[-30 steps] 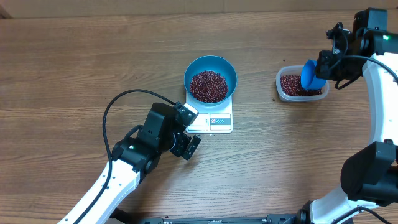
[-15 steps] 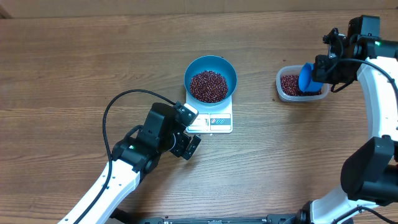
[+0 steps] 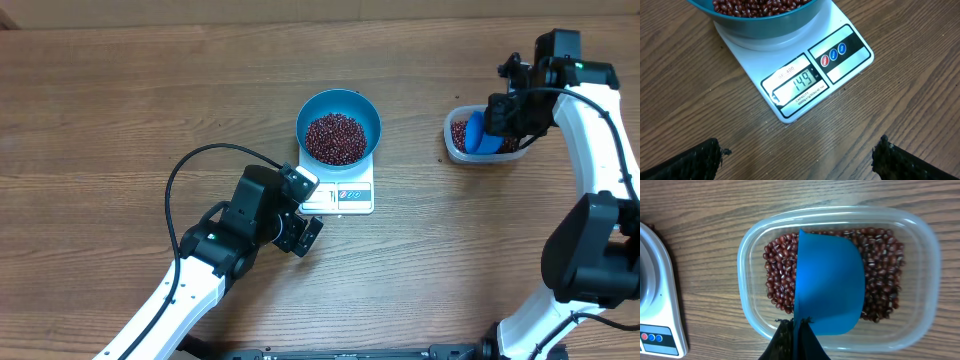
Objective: Scoop item into bowl and weigh 150g on scale
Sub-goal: 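Dip the scoop into the red beans for a small amount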
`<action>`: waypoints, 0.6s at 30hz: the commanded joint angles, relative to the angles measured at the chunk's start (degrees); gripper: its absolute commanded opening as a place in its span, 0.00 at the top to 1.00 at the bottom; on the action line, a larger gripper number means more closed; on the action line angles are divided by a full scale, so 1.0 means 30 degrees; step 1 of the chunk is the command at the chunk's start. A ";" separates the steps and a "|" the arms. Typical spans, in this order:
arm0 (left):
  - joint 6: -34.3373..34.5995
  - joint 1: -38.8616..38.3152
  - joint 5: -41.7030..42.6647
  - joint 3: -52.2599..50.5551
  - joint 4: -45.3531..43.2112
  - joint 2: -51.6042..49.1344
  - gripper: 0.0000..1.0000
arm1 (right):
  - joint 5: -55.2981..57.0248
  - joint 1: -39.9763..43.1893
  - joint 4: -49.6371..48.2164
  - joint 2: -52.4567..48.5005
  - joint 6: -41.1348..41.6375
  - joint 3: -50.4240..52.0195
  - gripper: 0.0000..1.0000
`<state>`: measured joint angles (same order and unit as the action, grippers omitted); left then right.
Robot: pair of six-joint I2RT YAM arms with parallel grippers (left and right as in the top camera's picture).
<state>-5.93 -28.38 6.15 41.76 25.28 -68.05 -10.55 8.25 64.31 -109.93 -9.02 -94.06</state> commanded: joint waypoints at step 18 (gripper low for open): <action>0.0408 0.0080 -0.0124 0.0022 -0.0007 -0.0066 0.00 | -0.0729 0.0430 0.1457 0.0073 -0.0058 -0.2120 0.96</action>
<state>-5.93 -28.38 6.15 41.76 25.28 -68.05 -11.60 9.04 67.72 -110.26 -9.06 -96.62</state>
